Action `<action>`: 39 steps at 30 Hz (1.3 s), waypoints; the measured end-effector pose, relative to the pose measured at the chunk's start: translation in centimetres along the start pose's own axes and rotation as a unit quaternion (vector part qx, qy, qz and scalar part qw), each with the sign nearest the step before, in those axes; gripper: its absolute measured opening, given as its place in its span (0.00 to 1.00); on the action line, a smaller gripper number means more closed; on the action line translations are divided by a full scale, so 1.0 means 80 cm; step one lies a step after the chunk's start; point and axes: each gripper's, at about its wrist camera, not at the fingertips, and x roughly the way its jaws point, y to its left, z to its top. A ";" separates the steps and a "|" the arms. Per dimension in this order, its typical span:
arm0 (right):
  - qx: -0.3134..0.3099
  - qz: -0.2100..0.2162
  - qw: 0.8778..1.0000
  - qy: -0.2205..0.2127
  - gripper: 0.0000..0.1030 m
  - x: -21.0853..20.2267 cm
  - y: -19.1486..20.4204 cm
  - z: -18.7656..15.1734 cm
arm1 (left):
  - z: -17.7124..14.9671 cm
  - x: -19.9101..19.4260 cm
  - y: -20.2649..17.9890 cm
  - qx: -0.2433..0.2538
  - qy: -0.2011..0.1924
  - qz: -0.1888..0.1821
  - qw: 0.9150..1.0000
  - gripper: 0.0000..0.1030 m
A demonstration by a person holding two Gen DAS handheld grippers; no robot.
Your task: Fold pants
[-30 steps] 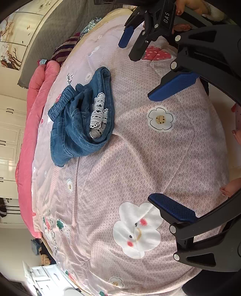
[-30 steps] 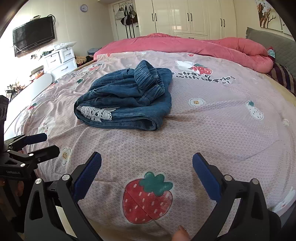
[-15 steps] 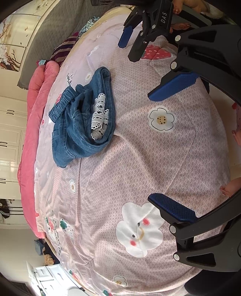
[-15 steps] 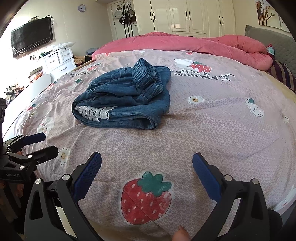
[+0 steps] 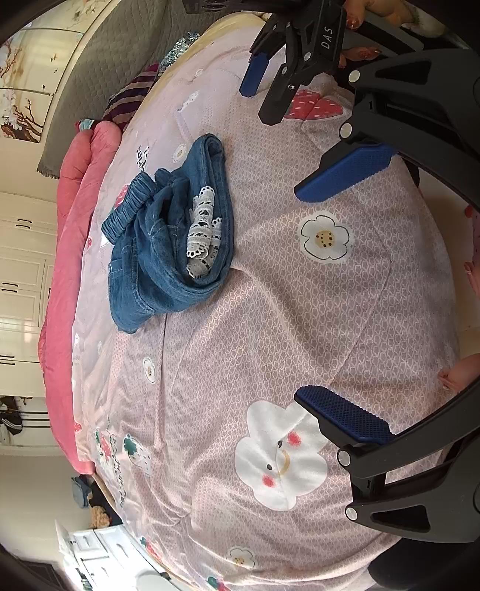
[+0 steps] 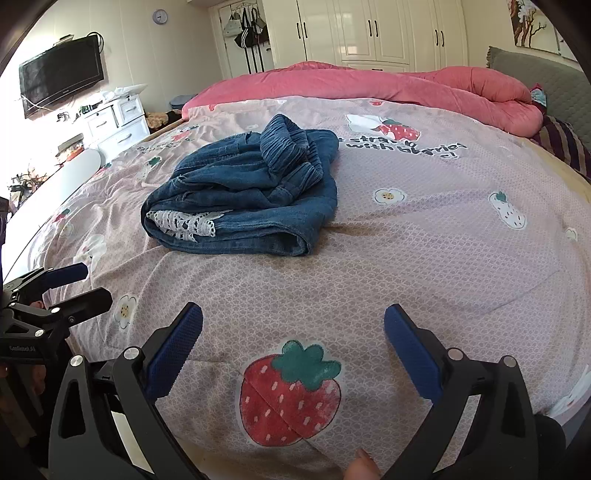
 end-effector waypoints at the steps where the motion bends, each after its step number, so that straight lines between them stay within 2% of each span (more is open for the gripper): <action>1: 0.000 0.000 1.000 -0.001 0.96 0.000 0.000 0.000 | 0.000 0.000 0.000 0.000 0.000 0.001 1.000 0.91; 39: -0.001 0.000 1.000 0.001 0.96 0.001 0.002 -0.001 | -0.001 0.000 0.001 0.002 0.001 0.010 1.000 0.91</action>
